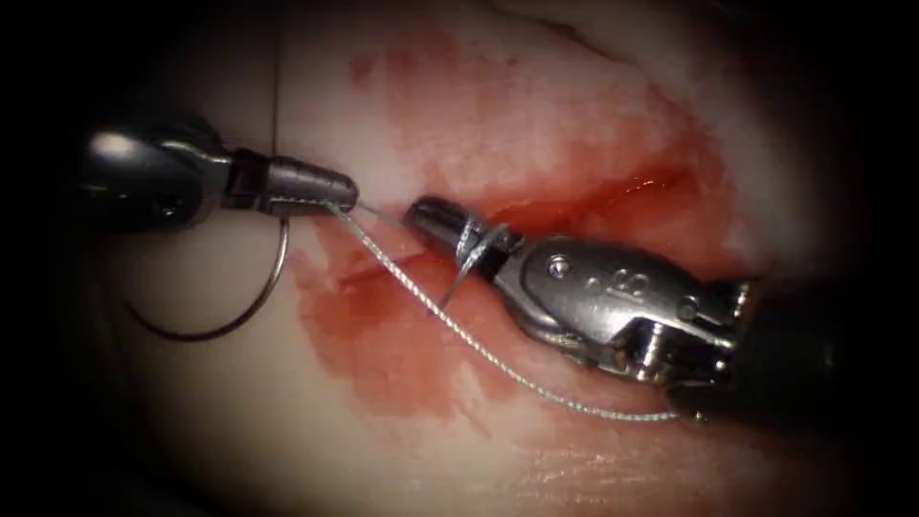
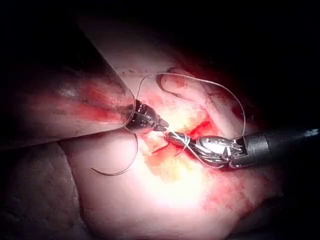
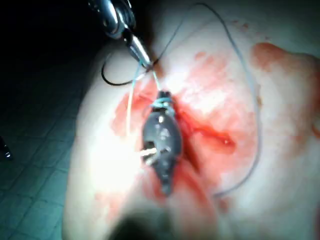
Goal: Wound Closure
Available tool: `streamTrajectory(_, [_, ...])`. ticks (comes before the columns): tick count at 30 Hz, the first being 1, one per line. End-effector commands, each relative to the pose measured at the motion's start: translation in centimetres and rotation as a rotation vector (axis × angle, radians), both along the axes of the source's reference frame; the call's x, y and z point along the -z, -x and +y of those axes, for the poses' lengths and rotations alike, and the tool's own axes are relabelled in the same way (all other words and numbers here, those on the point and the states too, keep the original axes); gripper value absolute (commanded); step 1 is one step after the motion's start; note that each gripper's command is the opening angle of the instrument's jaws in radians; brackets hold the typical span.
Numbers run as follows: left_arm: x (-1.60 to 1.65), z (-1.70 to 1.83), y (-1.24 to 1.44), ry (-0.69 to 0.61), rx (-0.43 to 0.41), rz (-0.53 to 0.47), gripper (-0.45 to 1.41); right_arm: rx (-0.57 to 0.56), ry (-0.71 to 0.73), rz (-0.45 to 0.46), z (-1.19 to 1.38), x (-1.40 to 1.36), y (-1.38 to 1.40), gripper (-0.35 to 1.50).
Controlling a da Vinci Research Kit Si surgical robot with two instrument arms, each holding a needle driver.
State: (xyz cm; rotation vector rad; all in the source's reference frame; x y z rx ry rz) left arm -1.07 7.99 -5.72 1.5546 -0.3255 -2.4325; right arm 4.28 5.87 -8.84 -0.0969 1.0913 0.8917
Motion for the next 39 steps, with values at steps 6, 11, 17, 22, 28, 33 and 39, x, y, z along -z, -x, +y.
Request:
streamTrajectory(6, [0.03,0.25,-0.02,-0.044,0.042,0.007,-0.35,0.019,0.000,0.011,-0.21,0.06,0.16,-0.35])
streamTrajectory(11, [0.11,0.53,-0.09,-0.064,0.073,0.023,-0.35,0.040,-0.002,0.027,-0.31,0.13,0.12,-0.35])
streamTrajectory(17, [0.24,0.89,-0.19,-0.085,0.106,0.041,-0.35,0.084,-0.012,0.046,-0.41,0.15,-0.02,-0.35])
streamTrajectory(22, [0.30,1.14,-0.29,-0.083,0.122,0.056,-0.35,0.113,-0.022,0.052,-0.47,0.17,-0.08,-0.35])
streamTrajectory(28, [0.26,1.52,-0.31,-0.075,0.144,0.082,-0.35,0.148,-0.028,0.049,-0.58,0.20,-0.07,-0.35])
streamTrajectory(33, [0.15,1.58,-0.30,-0.067,0.156,0.097,-0.35,0.195,-0.039,0.048,-0.74,0.18,-0.01,-0.35])
streamTrajectory(39, [0.10,1.76,-0.30,-0.051,0.160,0.110,-0.35,0.248,-0.043,0.057,-0.87,0.22,0.06,-0.35])
